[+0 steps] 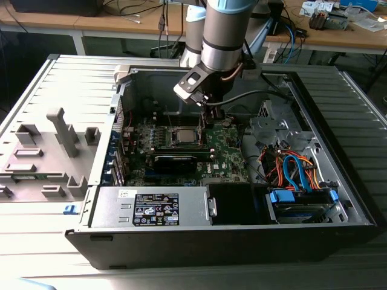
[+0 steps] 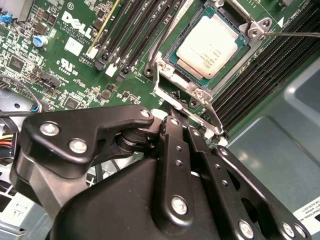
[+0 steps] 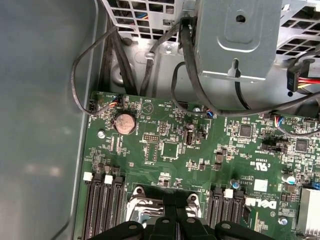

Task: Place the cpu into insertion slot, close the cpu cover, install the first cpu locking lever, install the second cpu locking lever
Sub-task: 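Close the cpu cover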

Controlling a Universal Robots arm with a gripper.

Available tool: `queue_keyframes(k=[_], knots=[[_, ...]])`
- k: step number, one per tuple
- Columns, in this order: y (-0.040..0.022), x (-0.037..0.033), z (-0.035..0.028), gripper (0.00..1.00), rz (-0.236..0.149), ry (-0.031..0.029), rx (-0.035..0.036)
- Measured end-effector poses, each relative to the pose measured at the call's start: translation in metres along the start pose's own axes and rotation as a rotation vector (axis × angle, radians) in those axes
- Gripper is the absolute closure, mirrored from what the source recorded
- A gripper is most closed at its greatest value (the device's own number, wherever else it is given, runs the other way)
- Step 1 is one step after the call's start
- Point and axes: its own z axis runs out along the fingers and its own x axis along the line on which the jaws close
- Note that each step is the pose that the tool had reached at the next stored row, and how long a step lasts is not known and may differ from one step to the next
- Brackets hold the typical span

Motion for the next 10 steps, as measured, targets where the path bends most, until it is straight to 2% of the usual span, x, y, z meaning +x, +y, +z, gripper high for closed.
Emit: queue_keyframes(k=[10], knots=[[-0.0066, 0.0009, 0.0001, 0.89, 0.000, 0.0001, 0.0000]])
